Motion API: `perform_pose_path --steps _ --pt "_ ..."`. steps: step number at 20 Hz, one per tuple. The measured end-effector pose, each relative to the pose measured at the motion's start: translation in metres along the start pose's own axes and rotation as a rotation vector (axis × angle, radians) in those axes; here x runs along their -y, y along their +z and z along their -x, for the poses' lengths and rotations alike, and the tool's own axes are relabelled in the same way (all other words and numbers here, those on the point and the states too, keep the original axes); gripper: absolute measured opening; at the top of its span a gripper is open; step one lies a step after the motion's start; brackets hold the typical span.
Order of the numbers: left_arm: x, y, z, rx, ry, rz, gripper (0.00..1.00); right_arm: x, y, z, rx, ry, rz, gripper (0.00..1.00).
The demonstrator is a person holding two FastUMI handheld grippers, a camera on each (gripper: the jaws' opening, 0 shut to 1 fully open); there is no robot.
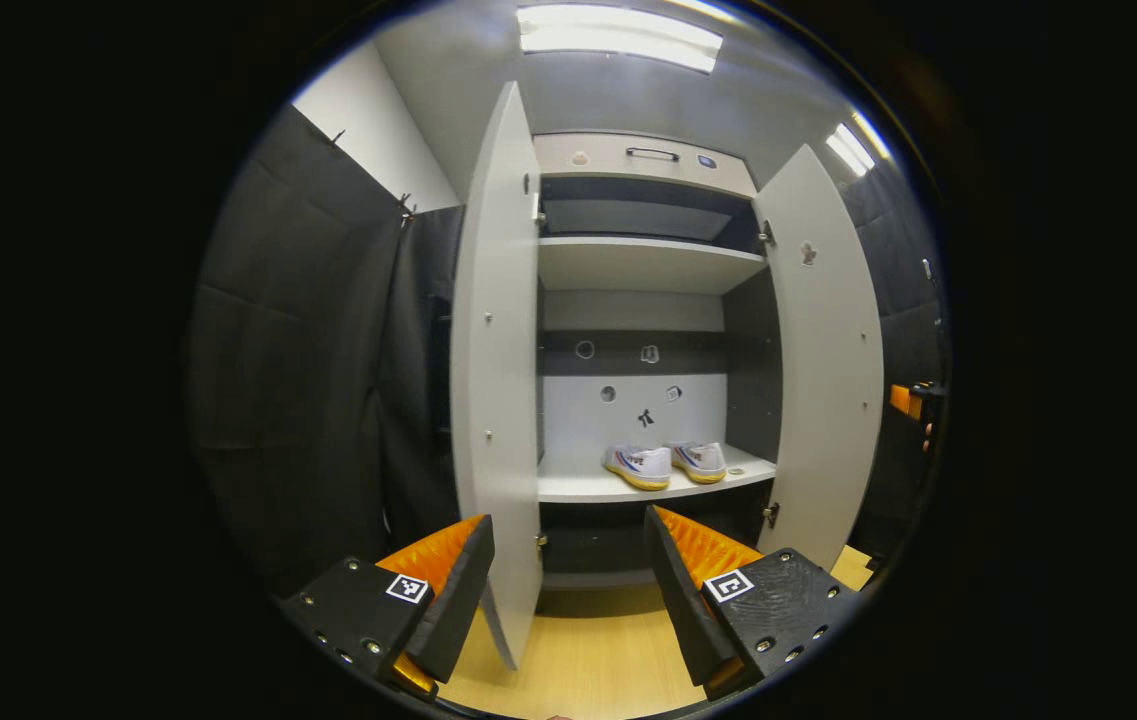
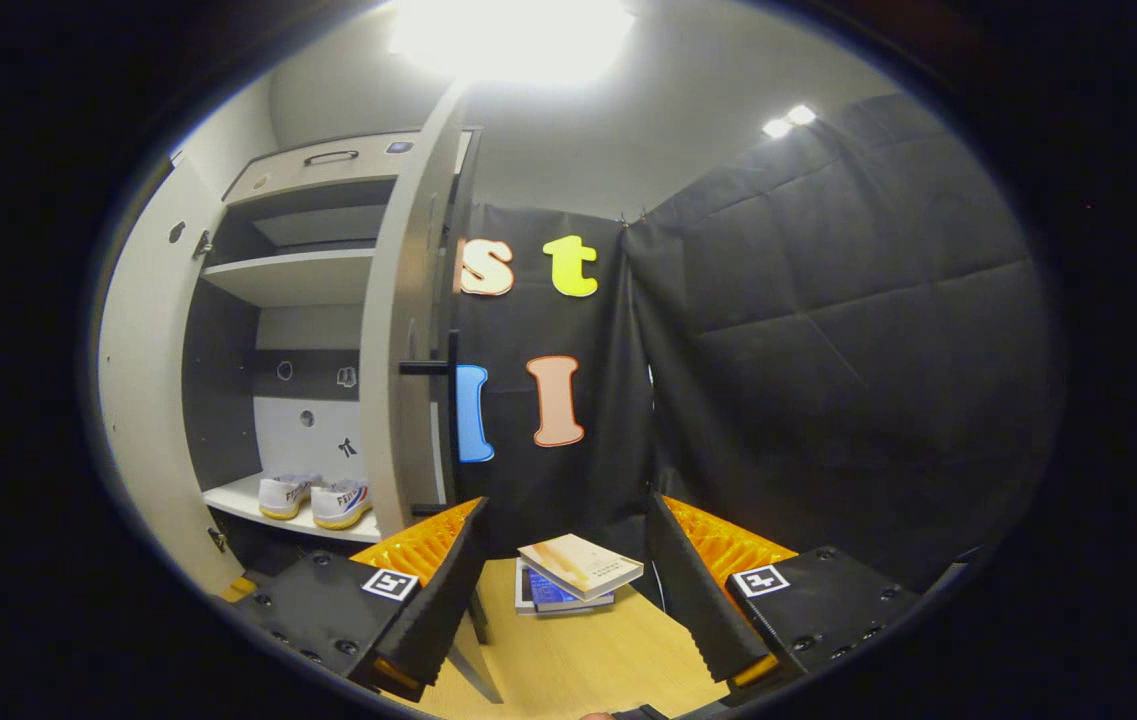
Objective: Grab one shoe with the right hand and put it into the shoe cabinet, grab the other shoe with the left hand and put it into the shoe cabinet; then close the right door with the right hand and the left door with the left hand.
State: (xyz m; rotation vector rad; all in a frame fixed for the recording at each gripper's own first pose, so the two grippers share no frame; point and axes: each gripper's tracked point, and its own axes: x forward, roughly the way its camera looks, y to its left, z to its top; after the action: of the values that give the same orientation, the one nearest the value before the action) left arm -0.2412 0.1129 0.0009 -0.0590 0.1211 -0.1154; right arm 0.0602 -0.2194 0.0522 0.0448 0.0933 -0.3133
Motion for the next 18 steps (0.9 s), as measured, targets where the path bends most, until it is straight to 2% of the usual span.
perform_pose_path --steps 1,7,14,18 --pt "-0.006 -0.001 0.001 -0.001 0.013 0.0 0.81 0.0 0.002 -0.006 0.007 -0.011 -0.005 0.97" --pt "-0.044 0.002 0.007 0.001 0.093 0.01 0.8 -0.011 0.003 -0.022 0.015 -0.072 0.035 0.97" --pt "-0.073 0.007 0.009 0.022 0.129 0.034 0.8 -0.029 0.001 -0.012 0.003 -0.063 0.028 0.97" --pt "-0.08 0.008 0.011 0.024 0.132 0.045 0.8 -0.053 0.0 -0.004 0.011 -0.014 -0.001 0.97"
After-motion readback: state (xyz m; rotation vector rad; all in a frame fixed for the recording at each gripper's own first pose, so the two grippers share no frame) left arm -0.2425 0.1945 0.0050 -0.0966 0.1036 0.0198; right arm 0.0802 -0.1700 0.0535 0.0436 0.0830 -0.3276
